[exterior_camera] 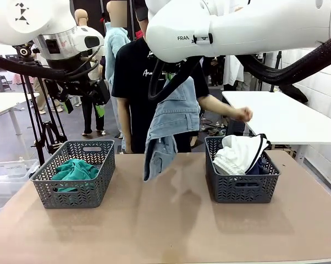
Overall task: Sort the tops and bottoms.
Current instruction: Sort the clothes according to human instructions.
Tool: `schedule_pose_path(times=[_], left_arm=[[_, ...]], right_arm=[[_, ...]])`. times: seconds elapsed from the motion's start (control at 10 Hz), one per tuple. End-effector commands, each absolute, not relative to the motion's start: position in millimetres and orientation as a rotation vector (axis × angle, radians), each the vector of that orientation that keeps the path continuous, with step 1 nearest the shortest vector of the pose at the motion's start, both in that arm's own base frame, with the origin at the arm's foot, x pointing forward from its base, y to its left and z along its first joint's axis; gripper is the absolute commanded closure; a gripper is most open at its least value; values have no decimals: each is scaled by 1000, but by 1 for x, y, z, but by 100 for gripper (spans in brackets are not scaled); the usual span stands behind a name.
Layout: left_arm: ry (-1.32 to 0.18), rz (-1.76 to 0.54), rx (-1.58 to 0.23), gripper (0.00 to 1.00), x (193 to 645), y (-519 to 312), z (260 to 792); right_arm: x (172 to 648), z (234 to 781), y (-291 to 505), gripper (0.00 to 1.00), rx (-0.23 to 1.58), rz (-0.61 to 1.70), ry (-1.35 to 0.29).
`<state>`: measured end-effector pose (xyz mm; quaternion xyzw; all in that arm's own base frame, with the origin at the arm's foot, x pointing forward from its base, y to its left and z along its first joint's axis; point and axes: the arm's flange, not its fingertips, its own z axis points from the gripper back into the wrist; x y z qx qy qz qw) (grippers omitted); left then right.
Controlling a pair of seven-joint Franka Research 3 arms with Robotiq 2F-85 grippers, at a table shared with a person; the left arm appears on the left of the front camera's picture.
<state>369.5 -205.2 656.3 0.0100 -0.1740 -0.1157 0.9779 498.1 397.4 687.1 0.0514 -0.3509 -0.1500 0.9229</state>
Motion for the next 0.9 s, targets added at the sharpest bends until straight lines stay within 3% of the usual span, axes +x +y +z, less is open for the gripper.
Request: schedule_pose_path(times=[0.0, 0.8], left_arm=[[-346, -230, 21, 0, 370, -203, 658], [-346, -230, 21, 0, 370, -203, 658]], right_arm=[[498, 690, 397, 100, 123, -305, -734], [498, 690, 397, 100, 123, -305, -734]])
